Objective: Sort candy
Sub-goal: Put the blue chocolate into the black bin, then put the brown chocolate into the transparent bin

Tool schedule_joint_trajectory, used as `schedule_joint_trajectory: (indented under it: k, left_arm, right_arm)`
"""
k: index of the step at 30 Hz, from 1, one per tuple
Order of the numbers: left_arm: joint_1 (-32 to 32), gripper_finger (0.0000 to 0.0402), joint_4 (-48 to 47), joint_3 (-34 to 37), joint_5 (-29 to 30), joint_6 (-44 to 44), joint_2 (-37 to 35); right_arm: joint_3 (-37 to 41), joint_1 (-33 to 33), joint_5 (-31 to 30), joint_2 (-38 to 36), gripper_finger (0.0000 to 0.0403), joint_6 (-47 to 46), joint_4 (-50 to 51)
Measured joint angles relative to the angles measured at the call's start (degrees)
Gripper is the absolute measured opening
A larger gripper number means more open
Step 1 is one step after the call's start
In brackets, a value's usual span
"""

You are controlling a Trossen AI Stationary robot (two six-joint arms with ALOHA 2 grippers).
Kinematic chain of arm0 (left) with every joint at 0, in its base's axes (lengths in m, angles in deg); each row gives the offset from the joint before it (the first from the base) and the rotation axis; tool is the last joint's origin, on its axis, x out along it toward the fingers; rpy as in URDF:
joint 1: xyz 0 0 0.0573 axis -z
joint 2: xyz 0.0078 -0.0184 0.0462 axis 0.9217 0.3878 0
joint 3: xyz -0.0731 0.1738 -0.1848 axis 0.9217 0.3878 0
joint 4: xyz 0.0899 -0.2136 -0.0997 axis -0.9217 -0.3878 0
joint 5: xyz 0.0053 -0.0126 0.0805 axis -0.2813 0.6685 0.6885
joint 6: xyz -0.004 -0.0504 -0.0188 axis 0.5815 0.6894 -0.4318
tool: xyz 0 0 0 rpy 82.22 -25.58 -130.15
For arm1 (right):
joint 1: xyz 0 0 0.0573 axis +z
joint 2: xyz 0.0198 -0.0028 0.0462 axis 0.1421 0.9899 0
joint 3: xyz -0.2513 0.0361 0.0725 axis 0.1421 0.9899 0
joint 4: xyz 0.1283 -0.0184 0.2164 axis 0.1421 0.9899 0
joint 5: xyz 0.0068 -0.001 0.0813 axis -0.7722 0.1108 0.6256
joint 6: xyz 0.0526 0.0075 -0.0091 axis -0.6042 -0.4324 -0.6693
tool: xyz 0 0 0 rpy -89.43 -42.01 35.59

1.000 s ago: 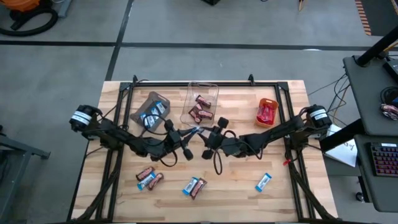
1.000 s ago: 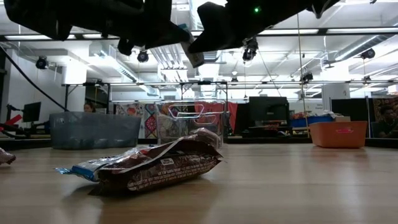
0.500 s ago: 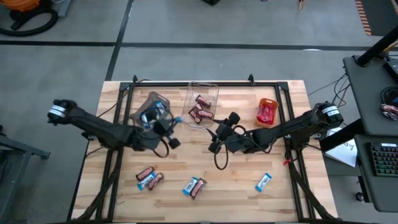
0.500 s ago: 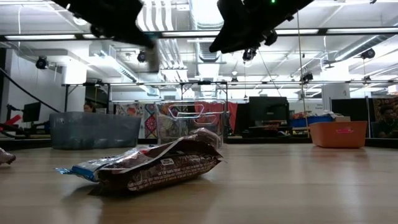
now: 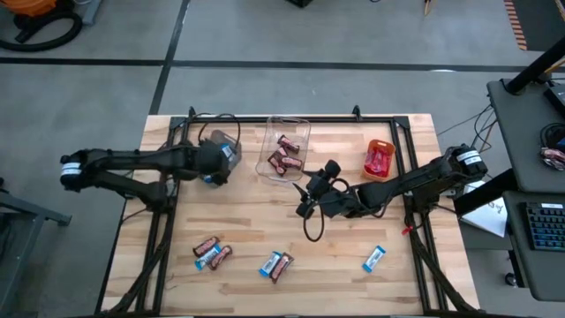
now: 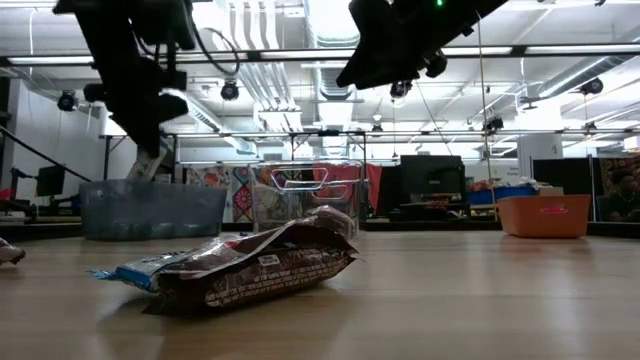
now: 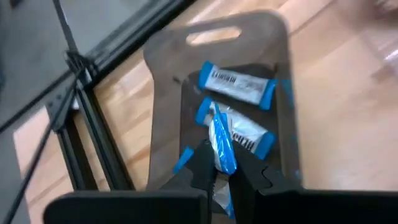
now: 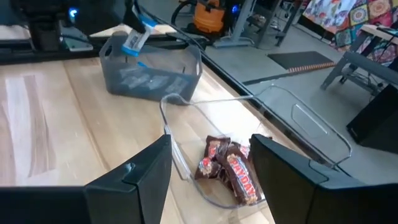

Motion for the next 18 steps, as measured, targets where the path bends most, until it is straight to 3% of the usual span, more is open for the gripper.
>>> schedule_joint_trajectory:
  k: [5, 18]
  left_arm:
    - [-3.49, 0.0036, 0.36, 1.07, -1.07, -0.90, 0.68]
    - [-3.45, 0.0114, 0.65, 1.16, -1.07, -1.39, 0.77]
  right_arm:
    - [0.02, 0.00, 0.36, 0.07, 0.0212, -2.57, 2.81]
    - [0.02, 0.00, 0.39, 0.07, 0.0212, -4.41, 4.16]
